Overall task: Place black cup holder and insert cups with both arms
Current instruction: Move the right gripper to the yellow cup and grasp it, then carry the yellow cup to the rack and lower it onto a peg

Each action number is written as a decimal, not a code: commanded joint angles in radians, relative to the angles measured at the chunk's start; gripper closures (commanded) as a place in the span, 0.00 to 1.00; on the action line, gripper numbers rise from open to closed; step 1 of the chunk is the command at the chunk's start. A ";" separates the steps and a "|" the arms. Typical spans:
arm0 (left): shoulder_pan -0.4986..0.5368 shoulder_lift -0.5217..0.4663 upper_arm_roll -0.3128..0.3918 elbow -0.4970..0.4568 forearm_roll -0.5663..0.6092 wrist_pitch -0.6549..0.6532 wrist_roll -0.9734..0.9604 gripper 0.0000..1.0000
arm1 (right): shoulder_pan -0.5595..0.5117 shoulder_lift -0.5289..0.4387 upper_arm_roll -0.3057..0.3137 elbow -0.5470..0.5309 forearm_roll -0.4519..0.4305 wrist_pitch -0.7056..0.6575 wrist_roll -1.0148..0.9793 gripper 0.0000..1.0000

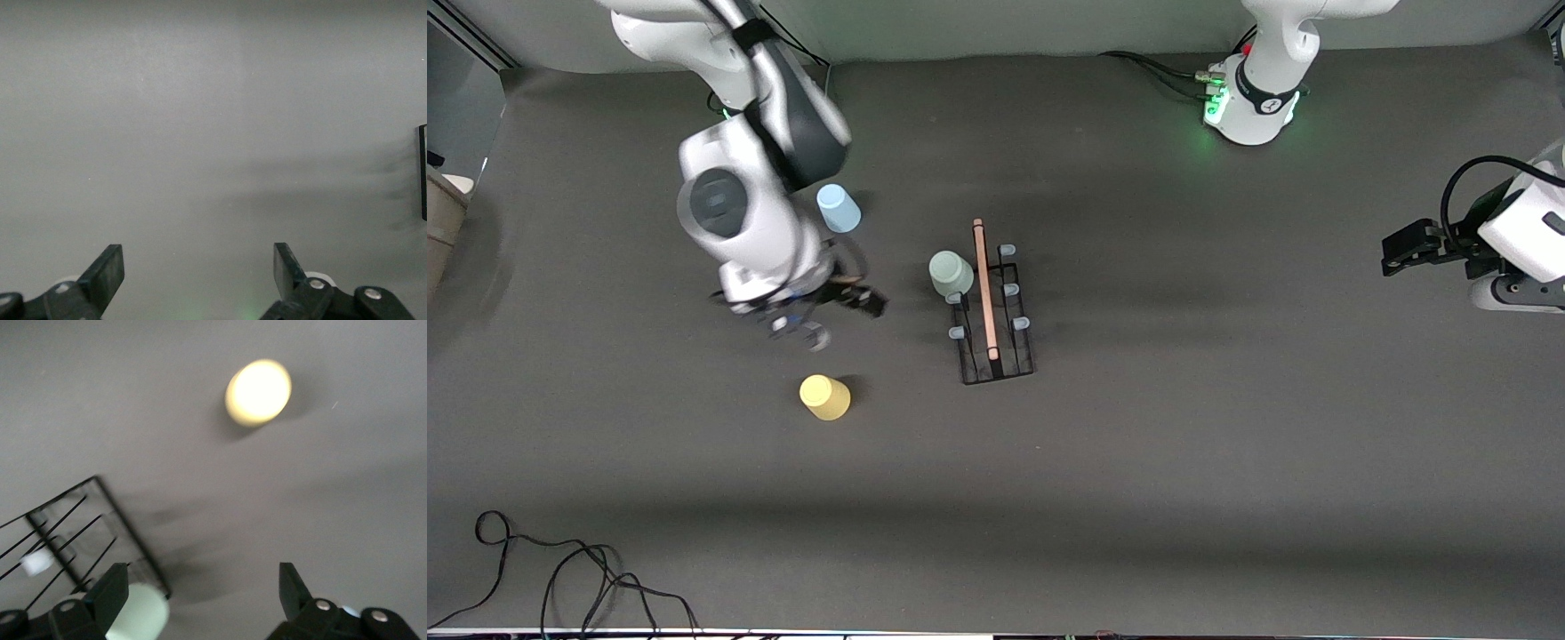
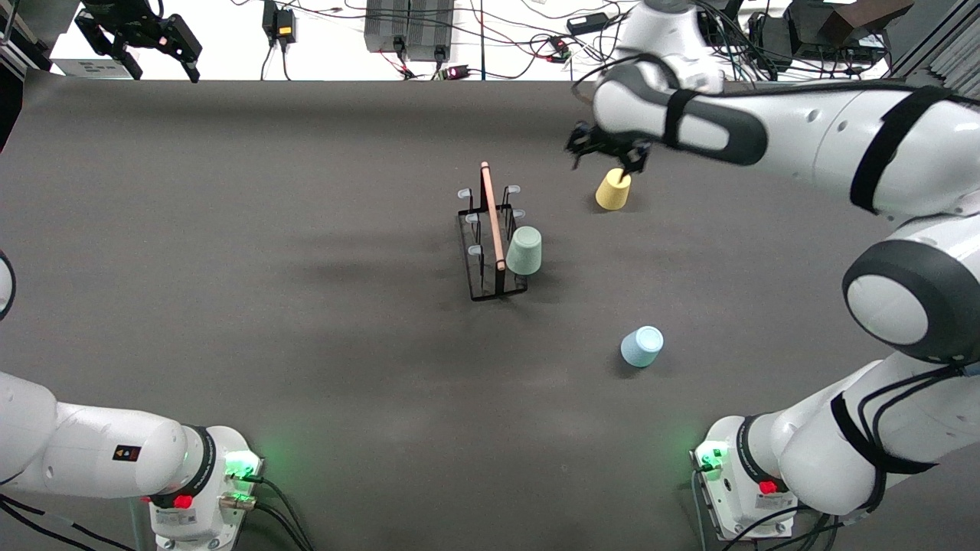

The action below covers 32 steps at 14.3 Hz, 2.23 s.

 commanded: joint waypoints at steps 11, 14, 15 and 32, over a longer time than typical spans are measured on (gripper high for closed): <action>-0.009 0.002 0.003 0.015 0.014 -0.003 0.014 0.00 | -0.109 0.308 -0.039 0.041 0.103 0.366 -0.244 0.00; -0.009 0.002 0.003 0.015 0.014 -0.003 0.014 0.00 | -0.109 0.335 -0.037 0.069 0.112 0.369 -0.244 0.00; -0.009 0.002 0.003 0.016 0.014 -0.003 0.014 0.00 | -0.109 0.341 -0.035 0.072 0.114 0.371 -0.244 0.00; -0.008 0.002 0.003 0.016 0.013 0.000 0.013 0.00 | -0.053 0.178 -0.022 0.112 0.169 0.154 -0.062 1.00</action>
